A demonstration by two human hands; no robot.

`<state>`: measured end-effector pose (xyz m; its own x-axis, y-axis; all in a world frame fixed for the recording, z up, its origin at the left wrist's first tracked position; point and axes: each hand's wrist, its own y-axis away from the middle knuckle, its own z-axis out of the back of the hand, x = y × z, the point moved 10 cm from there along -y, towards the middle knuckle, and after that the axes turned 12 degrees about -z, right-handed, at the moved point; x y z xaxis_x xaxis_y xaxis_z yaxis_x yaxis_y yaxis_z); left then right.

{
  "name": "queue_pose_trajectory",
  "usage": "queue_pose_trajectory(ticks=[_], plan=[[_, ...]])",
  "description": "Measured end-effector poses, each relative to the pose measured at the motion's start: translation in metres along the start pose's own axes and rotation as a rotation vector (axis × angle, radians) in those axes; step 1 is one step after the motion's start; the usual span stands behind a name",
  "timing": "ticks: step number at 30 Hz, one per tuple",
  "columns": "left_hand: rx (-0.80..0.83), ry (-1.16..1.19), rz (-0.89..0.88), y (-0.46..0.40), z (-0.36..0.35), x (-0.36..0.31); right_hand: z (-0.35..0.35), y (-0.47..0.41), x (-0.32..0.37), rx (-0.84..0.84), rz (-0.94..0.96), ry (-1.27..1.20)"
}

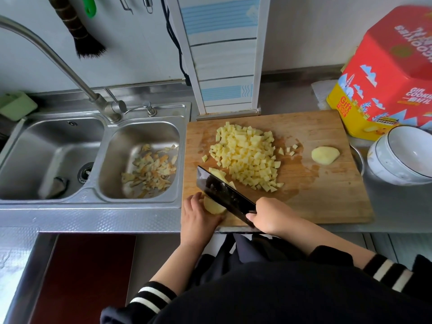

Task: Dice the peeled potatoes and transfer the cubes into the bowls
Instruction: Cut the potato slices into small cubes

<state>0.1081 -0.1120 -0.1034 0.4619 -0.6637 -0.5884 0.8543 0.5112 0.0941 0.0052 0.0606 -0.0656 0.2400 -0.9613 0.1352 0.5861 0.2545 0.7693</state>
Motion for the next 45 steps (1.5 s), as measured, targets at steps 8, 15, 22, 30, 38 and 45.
queue_pose_trajectory(ticks=[8, 15, 22, 30, 38, 45], plan=[[0.029, -0.018, -0.039, -0.009, -0.004, -0.012, 0.005, -0.005, -0.001, -0.025, 0.005, -0.024], [0.038, -0.027, -0.057, -0.014, -0.011, -0.021, 0.026, -0.011, -0.012, -0.089, -0.038, -0.006], [0.085, -0.020, -0.094, -0.028, -0.024, -0.041, 0.050, -0.016, -0.028, -0.207, -0.092, 0.017], [-0.199, -0.210, -0.642, -0.007, 0.000, -0.067, 0.037, 0.004, -0.010, -0.259, 0.012, 0.027], [-0.145, -0.233, -0.758, -0.005, -0.013, -0.065, 0.028, 0.017, 0.002, -0.256, 0.059, 0.105], [-0.127, -0.204, -0.698, -0.011, -0.013, -0.061, 0.021, 0.015, 0.005, -0.209, 0.054, 0.126]])
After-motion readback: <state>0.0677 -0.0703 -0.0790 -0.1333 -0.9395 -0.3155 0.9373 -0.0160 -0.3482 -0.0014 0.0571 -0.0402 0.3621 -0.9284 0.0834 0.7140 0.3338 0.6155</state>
